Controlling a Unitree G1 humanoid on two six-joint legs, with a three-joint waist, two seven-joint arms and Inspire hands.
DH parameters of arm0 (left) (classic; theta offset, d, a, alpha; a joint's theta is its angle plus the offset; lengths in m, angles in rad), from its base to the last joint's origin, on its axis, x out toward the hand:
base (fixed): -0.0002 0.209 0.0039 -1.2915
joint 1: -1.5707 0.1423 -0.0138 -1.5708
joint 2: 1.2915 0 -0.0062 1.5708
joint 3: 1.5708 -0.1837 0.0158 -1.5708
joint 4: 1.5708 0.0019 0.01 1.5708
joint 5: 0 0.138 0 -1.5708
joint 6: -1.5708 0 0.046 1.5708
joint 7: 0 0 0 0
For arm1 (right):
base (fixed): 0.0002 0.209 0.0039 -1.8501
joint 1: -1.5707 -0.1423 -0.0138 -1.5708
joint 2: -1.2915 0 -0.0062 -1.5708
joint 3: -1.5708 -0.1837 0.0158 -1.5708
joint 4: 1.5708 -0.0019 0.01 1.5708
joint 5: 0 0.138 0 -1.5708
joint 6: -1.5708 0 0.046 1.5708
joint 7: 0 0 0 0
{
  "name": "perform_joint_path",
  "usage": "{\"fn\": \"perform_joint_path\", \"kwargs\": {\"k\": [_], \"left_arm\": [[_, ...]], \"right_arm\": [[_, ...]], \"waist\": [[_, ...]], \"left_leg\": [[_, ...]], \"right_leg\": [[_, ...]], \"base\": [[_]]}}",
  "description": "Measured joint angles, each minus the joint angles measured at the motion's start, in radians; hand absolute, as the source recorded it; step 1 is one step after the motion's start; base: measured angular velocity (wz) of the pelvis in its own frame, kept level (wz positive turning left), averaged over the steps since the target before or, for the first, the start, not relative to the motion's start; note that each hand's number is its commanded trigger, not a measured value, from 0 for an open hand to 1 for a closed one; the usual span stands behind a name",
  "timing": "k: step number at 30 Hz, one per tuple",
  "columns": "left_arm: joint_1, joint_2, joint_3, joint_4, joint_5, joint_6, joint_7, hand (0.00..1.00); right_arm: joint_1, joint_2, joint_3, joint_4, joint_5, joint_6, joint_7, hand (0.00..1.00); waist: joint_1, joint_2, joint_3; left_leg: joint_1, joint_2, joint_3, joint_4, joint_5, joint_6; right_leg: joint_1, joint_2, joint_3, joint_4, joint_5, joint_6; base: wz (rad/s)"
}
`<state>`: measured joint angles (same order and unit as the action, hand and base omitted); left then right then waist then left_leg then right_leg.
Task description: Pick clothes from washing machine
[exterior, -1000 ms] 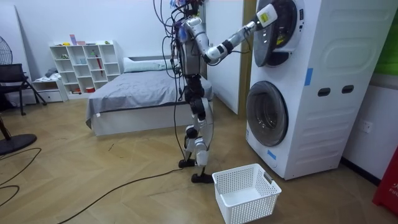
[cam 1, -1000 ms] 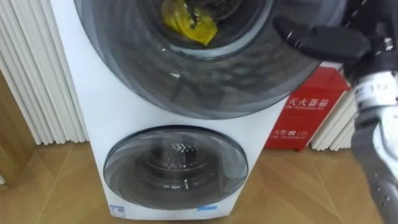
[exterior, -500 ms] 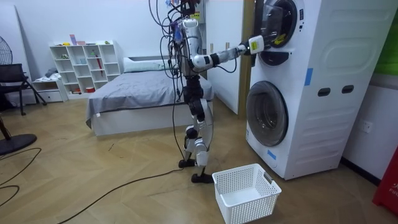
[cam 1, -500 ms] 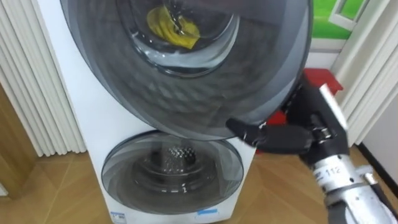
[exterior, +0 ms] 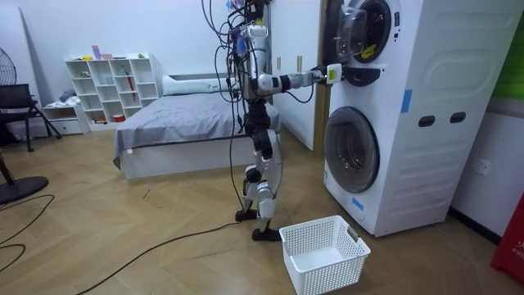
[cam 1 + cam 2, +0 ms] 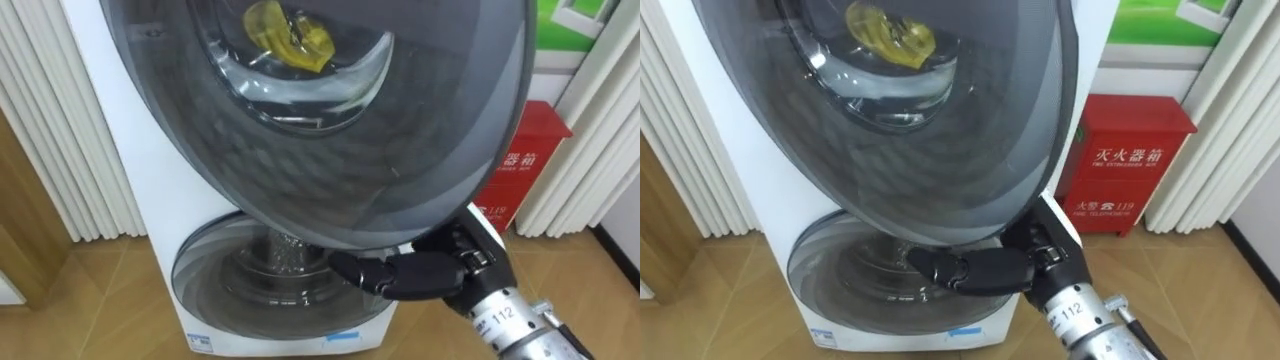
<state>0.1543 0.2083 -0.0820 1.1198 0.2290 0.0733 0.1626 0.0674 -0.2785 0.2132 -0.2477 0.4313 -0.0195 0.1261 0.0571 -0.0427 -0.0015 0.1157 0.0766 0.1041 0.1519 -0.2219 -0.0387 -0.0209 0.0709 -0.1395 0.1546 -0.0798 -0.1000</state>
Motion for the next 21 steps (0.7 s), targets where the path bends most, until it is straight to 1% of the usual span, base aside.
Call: {"fn": "perform_joint_path", "kwargs": {"k": [4,5,7,9,10,11,13,15,17,18,20,21], "left_arm": [[-0.005,0.000,-0.011,0.002,-0.002,-0.013,0.000,0.00],[-0.005,0.000,-0.023,0.002,-0.002,-0.014,0.000,0.00],[-0.005,0.000,-0.031,0.002,0.000,-0.015,-0.001,0.00],[-0.008,0.000,-0.030,0.000,0.000,-0.022,-0.002,0.00],[-0.013,0.001,-0.030,0.000,0.000,-0.034,-0.007,0.00],[-0.022,0.001,-0.030,0.000,0.000,-0.042,-0.018,0.00],[-0.030,0.001,-0.031,0.001,-0.001,-0.056,-0.023,0.00],[-0.038,0.002,-0.031,0.002,-0.002,-0.072,-0.023,0.00],[-0.040,0.008,-0.031,0.003,-0.002,-0.082,-0.025,0.00],[-0.044,0.018,-0.031,0.006,-0.001,-0.086,-0.027,0.00],[-0.049,0.037,-0.031,0.011,0.000,-0.088,-0.027,0.00],[-0.049,0.040,-0.031,0.012,-0.001,-0.088,-0.027,0.00]], "right_arm": [[0.000,0.007,0.000,-0.042,-0.002,0.002,0.000,0.00],[0.000,0.005,0.000,-0.072,-0.003,0.005,0.000,0.00],[-0.001,-0.004,0.004,-0.099,-0.010,0.020,0.013,0.00],[-0.002,-0.008,0.004,-0.129,-0.046,0.041,0.018,0.00],[-0.003,-0.019,0.006,-0.152,-0.064,0.048,0.019,0.00],[-0.004,-0.029,0.007,-0.165,-0.075,0.053,0.030,0.00],[-0.011,-0.033,0.009,-0.167,-0.091,0.054,0.054,0.00],[-0.020,-0.040,0.011,-0.170,-0.108,0.056,0.073,0.00],[-0.039,-0.047,0.015,-0.174,-0.138,0.068,0.091,0.00],[-0.043,-0.047,0.017,-0.187,-0.167,0.083,0.100,0.00],[-0.047,-0.047,0.033,-0.204,-0.192,0.088,0.126,0.00],[-0.055,-0.047,0.041,-0.205,-0.194,0.088,0.135,0.00]], "waist": [[0.002,0.012,-0.0041],[0.002,0.019,-0.0034],[0.001,0.023,-0.0027],[0.004,0.023,-0.0031],[0.006,0.022,-0.0035],[0.006,0.020,-0.0032],[0.006,0.019,-0.0038],[0.008,0.016,-0.0029],[0.009,0.007,-0.0030],[0.011,-0.003,-0.0020],[0.032,-0.022,-0.0018],[0.033,-0.025,-0.0017]], "left_leg": [[0.000,0.000,0.000,-0.002,0.000,0.000],[0.000,0.000,0.001,-0.002,0.000,0.000],[0.000,0.000,0.004,0.000,0.000,0.000],[-0.005,0.001,0.008,-0.001,0.000,0.000],[-0.011,0.001,0.007,0.000,0.000,0.000],[-0.018,0.001,0.004,0.001,0.001,0.000],[-0.016,0.003,0.003,0.001,0.002,-0.002],[-0.015,0.004,0.005,0.001,0.003,-0.005],[-0.015,0.004,0.005,0.000,0.006,-0.007],[-0.016,0.005,0.004,0.001,0.008,-0.009],[-0.018,0.010,0.001,0.001,0.011,-0.014],[-0.019,0.011,0.001,0.001,0.012,-0.016]], "right_leg": [[0.001,0.000,0.000,-0.002,0.000,0.000],[0.000,0.000,0.000,-0.002,0.000,0.000],[-0.002,0.001,0.001,0.000,-0.001,-0.001],[-0.016,0.001,0.004,0.012,-0.005,-0.004],[-0.027,0.000,0.003,0.024,-0.009,-0.006],[-0.037,0.000,0.003,0.031,-0.011,-0.007],[-0.037,0.001,0.003,0.032,-0.011,-0.008],[-0.037,0.002,0.003,0.033,-0.010,-0.010],[-0.040,0.003,0.006,0.036,-0.011,-0.013],[-0.042,0.004,0.005,0.036,-0.013,-0.016],[-0.049,0.012,0.013,0.037,-0.014,-0.018],[-0.051,0.013,0.014,0.038,-0.014,-0.019]], "base": [[0.01],[0.00],[-0.05],[-0.11],[-0.09],[-0.03],[0.00],[-0.02],[-0.08],[-0.08],[-0.13],[-0.10]]}}
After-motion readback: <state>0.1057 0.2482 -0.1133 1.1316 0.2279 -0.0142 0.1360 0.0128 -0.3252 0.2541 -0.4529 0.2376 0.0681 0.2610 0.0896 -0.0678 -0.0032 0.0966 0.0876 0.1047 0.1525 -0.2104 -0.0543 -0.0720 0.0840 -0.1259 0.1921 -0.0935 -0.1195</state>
